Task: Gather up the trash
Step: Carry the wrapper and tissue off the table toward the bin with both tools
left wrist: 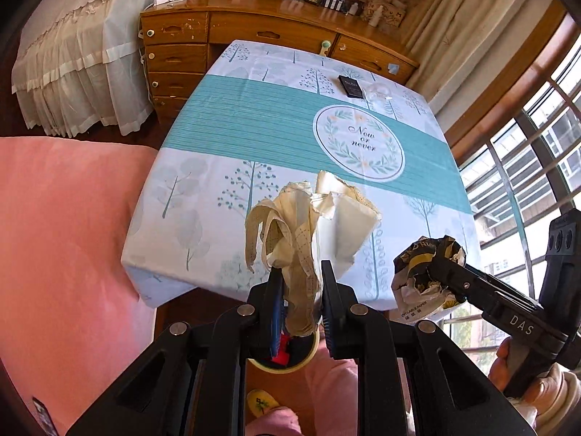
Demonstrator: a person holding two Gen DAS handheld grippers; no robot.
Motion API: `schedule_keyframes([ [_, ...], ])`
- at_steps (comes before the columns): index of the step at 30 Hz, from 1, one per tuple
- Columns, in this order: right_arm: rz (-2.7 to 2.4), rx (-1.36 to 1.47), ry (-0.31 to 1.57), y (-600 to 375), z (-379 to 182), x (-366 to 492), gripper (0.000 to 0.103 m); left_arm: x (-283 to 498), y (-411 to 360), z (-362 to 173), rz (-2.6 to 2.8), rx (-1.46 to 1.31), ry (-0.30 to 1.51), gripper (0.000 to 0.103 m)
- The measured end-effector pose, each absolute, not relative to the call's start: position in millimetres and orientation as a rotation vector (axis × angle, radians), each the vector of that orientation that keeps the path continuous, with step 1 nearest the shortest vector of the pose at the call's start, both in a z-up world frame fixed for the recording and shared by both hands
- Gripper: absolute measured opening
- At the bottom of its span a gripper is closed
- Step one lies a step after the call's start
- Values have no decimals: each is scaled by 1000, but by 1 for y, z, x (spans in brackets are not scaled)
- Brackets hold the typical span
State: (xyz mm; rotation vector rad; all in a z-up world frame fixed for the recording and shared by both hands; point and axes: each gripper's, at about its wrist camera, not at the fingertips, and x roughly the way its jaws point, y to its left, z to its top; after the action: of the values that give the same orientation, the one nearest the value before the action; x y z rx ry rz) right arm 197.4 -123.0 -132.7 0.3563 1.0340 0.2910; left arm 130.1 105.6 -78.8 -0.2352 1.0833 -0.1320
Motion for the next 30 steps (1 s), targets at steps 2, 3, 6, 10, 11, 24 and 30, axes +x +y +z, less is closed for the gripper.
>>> schedule_keyframes([
  [2, 283, 351, 1028, -117, -129, 172, 44, 106, 106, -77, -143, -220, 1079, 18],
  [3, 279, 345, 1025, -113, -126, 159, 44, 98, 106, -76, -149, -218, 1078, 18],
  [6, 269, 328, 1017, -105, -117, 127, 44, 68, 108, -77, -171, -216, 1076, 18],
  [10, 256, 289, 1022, -97, -109, 93, 44, 50, 104, -87, -191, -217, 1104, 18],
  [11, 254, 280, 1027, -95, -109, 89, 44, 46, 104, -91, -193, -218, 1116, 18],
  [24, 229, 184, 1233, -76, -206, 71, 44, 39, 84, -232, -170, -228, 1343, 18],
  [30, 181, 193, 1338, -80, -329, 78, 44, 48, 71, -347, -135, -198, 1414, 18],
])
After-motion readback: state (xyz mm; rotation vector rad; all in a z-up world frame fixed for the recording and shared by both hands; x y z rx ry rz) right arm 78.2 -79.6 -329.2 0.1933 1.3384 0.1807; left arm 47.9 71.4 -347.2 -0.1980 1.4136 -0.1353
